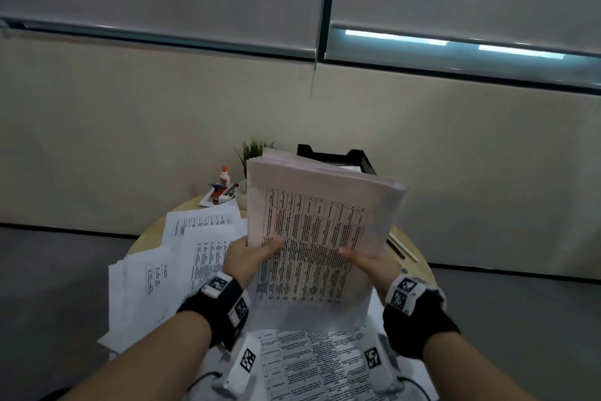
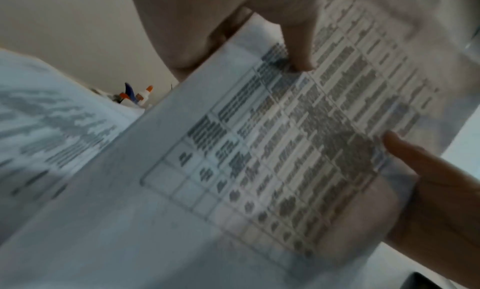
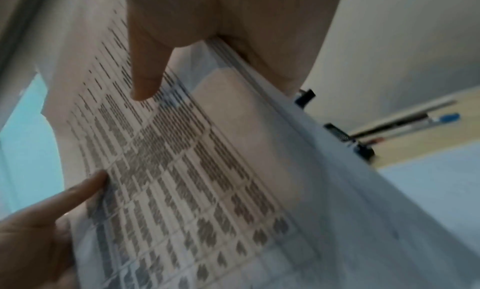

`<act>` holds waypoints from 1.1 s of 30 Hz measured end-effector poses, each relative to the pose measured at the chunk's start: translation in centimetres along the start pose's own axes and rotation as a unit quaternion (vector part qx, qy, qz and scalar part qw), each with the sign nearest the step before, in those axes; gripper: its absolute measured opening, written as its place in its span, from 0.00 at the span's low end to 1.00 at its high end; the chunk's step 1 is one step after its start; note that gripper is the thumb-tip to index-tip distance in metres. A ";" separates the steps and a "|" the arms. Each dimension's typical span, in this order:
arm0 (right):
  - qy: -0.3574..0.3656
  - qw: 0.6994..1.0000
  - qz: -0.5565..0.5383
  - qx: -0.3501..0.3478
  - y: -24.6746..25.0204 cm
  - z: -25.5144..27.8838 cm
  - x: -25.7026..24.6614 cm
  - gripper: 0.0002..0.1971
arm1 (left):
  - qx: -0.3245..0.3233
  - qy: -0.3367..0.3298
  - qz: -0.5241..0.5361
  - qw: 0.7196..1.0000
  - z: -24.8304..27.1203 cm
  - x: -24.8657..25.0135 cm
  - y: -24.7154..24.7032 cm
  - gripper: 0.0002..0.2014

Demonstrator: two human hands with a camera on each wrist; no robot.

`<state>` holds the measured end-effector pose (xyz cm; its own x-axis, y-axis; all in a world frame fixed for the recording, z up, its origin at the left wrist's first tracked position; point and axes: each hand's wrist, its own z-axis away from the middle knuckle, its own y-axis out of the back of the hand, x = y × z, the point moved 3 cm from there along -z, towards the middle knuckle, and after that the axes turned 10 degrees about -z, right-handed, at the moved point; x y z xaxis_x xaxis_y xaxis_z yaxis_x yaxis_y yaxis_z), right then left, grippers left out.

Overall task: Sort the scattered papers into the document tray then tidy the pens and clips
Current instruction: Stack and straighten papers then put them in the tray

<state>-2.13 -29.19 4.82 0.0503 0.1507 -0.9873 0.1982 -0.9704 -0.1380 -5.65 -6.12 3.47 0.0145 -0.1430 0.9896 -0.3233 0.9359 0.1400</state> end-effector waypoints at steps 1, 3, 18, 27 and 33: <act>0.002 1.000 -0.010 0.027 -0.2 0.2 0.7 0.19 | 0.015 0.007 0.013 1.000 0.4 -0.5 -0.3 0.11; 0.003 0.997 -0.037 0.063 -0.9 0.5 1.4 0.17 | 0.051 0.020 0.054 0.997 1.0 -1.1 -0.7 0.15; -0.001 0.993 -0.074 0.096 -1.2 2.0 2.0 0.13 | 0.101 -0.036 0.048 0.993 2.8 -1.1 0.8 0.39; 0.068 0.993 -0.084 0.047 -1.8 1.9 -1.6 0.12 | 0.170 -0.112 0.087 0.975 3.4 6.0 1.5 0.29; 0.081 0.994 -0.073 0.020 -2.2 1.9 -2.8 0.15 | 0.210 -0.152 0.100 0.961 3.2 11.5 2.3 0.16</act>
<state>-4.52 -27.85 7.74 0.1822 0.3163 -0.9310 0.1754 -0.9421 -0.2857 -9.27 -6.62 15.04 -0.3438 -0.1219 0.9311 -0.6449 0.7514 -0.1398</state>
